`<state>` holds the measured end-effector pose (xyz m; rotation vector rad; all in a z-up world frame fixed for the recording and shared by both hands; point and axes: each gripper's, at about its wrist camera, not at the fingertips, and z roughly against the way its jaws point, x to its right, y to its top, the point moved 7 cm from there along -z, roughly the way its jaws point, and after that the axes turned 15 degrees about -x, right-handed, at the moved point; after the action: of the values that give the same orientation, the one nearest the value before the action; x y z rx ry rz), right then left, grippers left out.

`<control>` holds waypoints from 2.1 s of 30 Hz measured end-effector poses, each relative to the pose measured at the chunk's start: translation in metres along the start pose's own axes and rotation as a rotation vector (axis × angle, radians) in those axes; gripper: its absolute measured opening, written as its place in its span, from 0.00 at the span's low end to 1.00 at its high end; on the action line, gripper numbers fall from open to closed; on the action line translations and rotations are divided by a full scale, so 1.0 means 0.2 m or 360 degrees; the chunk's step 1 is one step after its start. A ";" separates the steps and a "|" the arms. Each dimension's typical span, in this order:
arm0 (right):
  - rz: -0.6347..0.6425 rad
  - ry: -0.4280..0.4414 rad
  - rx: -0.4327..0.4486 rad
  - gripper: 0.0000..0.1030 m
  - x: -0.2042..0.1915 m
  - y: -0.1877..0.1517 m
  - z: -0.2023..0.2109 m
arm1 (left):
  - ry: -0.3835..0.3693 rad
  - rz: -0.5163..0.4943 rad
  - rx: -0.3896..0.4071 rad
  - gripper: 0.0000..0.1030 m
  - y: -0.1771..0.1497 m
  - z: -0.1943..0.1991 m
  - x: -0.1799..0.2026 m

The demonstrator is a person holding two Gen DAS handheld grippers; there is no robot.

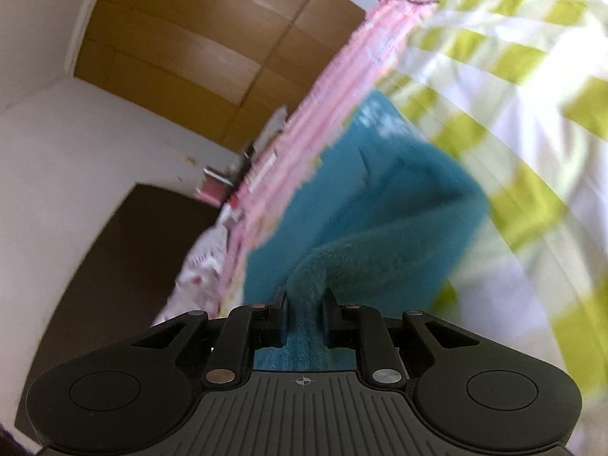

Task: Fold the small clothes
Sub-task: 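Lift the gripped hem with both tools and fold it toward the collar, then lay the hem onto the sweater body and open both tools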

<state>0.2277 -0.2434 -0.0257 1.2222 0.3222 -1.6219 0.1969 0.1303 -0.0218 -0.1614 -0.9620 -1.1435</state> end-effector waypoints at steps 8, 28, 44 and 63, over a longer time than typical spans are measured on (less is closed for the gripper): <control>0.0007 0.0016 0.0152 0.16 -0.02 0.37 -0.22 | -0.0008 -0.0002 0.0217 0.15 0.34 -0.09 -0.02; -0.0166 -0.0067 0.0235 0.16 0.12 0.82 -0.59 | 0.0149 0.0011 0.0352 0.15 0.74 -0.39 -0.16; -0.0289 0.0018 0.0269 0.41 0.20 0.90 -0.63 | 0.0206 -0.0014 0.0374 0.22 0.75 -0.44 -0.17; 0.0593 -0.0884 0.0263 0.49 0.09 0.84 -0.63 | 0.0339 -0.0085 0.0454 0.28 0.71 -0.45 -0.14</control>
<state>0.4378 -0.2366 -0.0391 0.8366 -0.3745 -1.5983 0.3624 0.1625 -0.0465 0.2139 -0.9314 -1.0361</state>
